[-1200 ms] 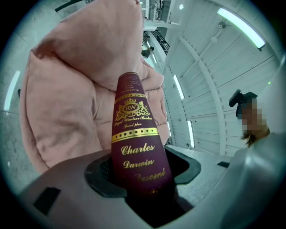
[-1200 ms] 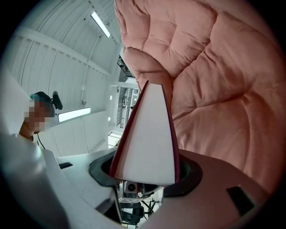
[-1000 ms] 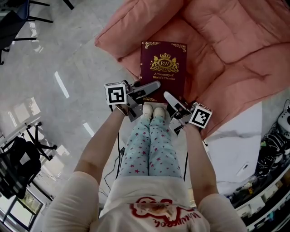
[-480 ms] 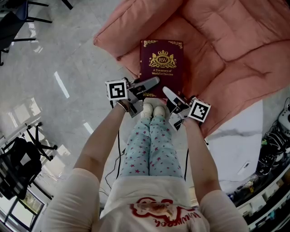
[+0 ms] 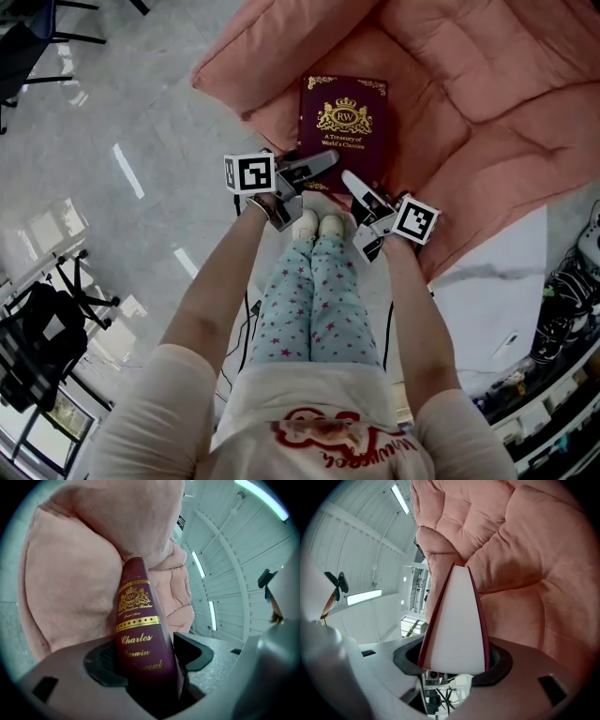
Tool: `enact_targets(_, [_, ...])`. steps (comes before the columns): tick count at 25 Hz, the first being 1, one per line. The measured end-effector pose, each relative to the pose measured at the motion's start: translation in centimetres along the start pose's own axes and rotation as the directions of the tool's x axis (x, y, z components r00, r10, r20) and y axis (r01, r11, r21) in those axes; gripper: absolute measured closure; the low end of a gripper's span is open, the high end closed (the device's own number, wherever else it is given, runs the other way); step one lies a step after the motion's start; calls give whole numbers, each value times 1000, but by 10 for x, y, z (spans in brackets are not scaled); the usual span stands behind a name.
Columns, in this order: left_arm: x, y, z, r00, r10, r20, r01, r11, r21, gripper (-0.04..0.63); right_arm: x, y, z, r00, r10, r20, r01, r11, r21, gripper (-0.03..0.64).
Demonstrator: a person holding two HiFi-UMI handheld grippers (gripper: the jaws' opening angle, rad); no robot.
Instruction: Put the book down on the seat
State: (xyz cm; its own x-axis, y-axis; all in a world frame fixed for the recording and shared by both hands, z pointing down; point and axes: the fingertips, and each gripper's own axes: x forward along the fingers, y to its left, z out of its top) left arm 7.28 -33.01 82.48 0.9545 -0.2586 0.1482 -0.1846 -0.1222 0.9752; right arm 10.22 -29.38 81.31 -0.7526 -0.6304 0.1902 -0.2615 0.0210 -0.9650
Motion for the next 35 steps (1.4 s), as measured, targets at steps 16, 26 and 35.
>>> enact_targets(16, [-2,32,3,972,229,60,-233,969,83,235,6,-26,2,995,-95,-4,94,993,-65,373])
enact_targets(26, [-3,39,4,921,379,91,-389,903,181,221,3,-43,6,954,-300,-13,284,914,-291,331])
enact_targets(35, [-1,42,6,887,447,118,-462,856,233,221,0,-54,15,872,-488,44,453,769,-450,269])
